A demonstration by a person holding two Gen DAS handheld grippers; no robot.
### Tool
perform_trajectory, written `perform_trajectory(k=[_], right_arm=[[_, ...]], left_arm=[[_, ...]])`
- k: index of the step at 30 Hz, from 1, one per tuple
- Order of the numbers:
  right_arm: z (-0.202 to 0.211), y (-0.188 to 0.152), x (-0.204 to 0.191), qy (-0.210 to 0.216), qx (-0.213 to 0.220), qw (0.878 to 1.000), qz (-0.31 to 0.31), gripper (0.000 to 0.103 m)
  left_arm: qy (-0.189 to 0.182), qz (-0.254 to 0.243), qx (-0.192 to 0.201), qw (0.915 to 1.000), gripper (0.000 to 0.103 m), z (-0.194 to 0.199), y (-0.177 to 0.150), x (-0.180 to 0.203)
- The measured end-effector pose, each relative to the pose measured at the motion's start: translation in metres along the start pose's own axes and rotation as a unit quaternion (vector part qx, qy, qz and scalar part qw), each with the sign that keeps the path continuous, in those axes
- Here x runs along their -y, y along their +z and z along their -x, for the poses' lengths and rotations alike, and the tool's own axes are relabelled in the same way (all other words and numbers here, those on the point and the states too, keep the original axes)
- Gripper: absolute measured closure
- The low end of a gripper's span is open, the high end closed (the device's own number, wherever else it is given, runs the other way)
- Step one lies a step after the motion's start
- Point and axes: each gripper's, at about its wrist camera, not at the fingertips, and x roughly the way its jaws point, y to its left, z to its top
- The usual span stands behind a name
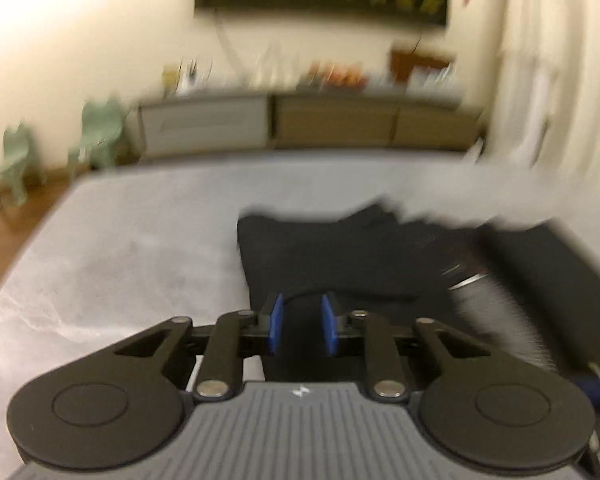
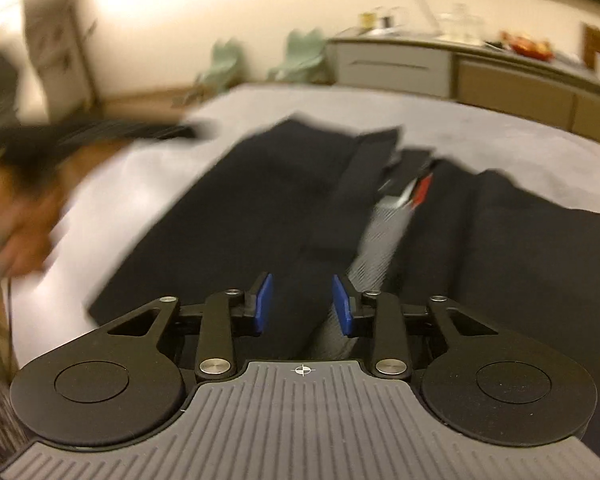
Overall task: Fold clothes
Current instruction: 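Release the trousers with both grippers and pull them away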
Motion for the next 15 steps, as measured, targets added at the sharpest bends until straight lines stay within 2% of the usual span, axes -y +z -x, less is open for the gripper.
perform_trajectory(k=[1,4,6,9,11,12,13,15], right_arm=[[-0.006,-0.008,-0.008,-0.01,-0.002,1.0,0.022,0.073],[-0.016,-0.022,-0.023,-0.033,0.0,0.997,0.066,0.073],[-0.019,-0.014,-0.017,-0.022,-0.012,0.998,0.058,0.073],[-0.002,-0.013,-0.01,-0.016,0.003,0.999,0.031,0.069],[-0.006,-0.019,-0.004,0.0,-0.003,1.0,0.029,0.069],[-0.008,-0.021,-0.001,0.008,-0.006,1.0,0.028,0.068],[-0.009,-0.023,0.002,0.017,-0.006,0.999,0.027,0.061],[-0.012,-0.023,0.007,0.037,0.0,0.999,0.025,0.059]], left_arm=[[0.009,0.001,-0.025,0.9997,0.082,-0.016,-0.005,-0.002],[0.026,-0.009,-0.033,0.9991,0.082,-0.029,0.0,0.001],[0.02,-0.023,-0.041,0.9987,0.082,-0.02,-0.002,0.005],[0.012,-0.045,-0.053,0.9975,0.081,-0.007,-0.006,0.01],[0.008,-0.059,-0.061,0.9963,0.08,0.001,-0.009,0.013],[0.027,-0.079,-0.08,0.9933,0.079,-0.006,-0.022,0.014],[0.036,-0.088,-0.07,0.993,0.079,-0.003,-0.027,0.015],[0.049,-0.086,-0.087,0.9912,0.079,0.005,-0.026,0.014]])
